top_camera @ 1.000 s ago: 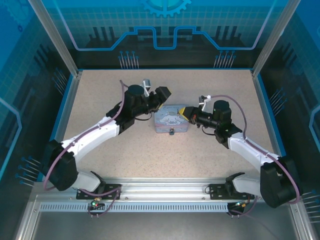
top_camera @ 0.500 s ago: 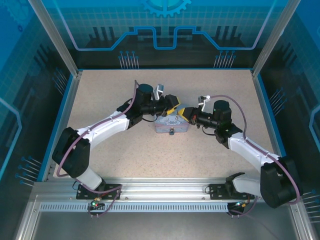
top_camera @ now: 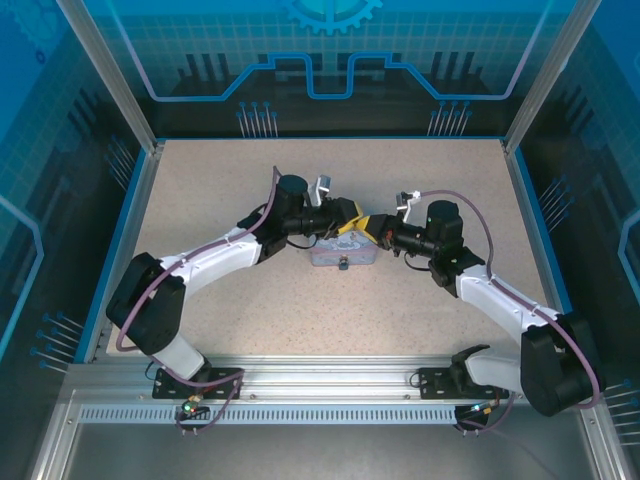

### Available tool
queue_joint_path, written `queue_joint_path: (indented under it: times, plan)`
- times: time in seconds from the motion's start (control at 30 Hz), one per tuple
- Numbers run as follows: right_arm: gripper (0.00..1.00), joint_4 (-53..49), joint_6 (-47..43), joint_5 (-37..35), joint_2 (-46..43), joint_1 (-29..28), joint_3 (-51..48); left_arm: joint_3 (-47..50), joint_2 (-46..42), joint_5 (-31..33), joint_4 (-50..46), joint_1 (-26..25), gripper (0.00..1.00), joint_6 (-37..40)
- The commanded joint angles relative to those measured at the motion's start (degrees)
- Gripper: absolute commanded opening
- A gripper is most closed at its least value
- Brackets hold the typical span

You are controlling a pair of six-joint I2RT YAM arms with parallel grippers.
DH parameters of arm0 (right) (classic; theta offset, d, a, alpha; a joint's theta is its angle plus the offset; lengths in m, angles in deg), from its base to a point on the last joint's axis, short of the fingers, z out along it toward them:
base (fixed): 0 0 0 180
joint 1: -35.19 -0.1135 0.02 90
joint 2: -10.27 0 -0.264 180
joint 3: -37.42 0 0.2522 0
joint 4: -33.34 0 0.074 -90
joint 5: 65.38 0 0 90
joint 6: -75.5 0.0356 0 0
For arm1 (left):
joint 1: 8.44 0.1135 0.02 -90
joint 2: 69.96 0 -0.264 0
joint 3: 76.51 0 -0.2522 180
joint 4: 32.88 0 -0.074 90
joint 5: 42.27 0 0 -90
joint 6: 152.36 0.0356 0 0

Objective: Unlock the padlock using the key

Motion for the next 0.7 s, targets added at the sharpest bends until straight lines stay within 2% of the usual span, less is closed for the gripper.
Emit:
queue_joint_path:
  times: [0.0, 0.23, 0.4, 0.43, 0.5, 0.57, 0.67]
  plan:
    - [0.00, 0.21, -0.34, 0.24, -0.61, 0.46, 1.53, 0.50, 0.96, -1.73, 2.46, -0.67, 0.27, -0.21]
    - [0.00, 0.07, -0.43, 0.00, -0.35, 0.51, 1.70, 1.11, 0.82, -1.56, 3.90, -0.90, 0.00, -0.71]
    - [0.00, -0.40, -0.38, -0.08, -0.99, 0.91, 1.79, 3.28, -0.87, 1.38, 6.35, -1.03, 0.00, -2.30]
    - [0.08, -0.44, -0.29, -0.20, -1.48, 1.18, 1.57, 3.84, -1.46, 2.71, 6.51, -0.97, 0.00, -2.87]
    - [0.50, -1.76, -0.45, -0.93, -3.40, 2.12, 0.85, 6.34, -3.51, 6.94, 8.04, -0.98, 0.00, -5.09]
    - [0.67, -3.02, -0.84, -2.03, -5.61, 2.96, -0.02, 9.08, -5.63, 11.33, 10.44, -1.03, 0.00, -7.70]
    - [0.80, -4.20, -0.53, -4.15, -7.99, 3.37, -1.34, 12.19, -8.71, 17.77, 12.95, -1.65, 0.00, -10.46]
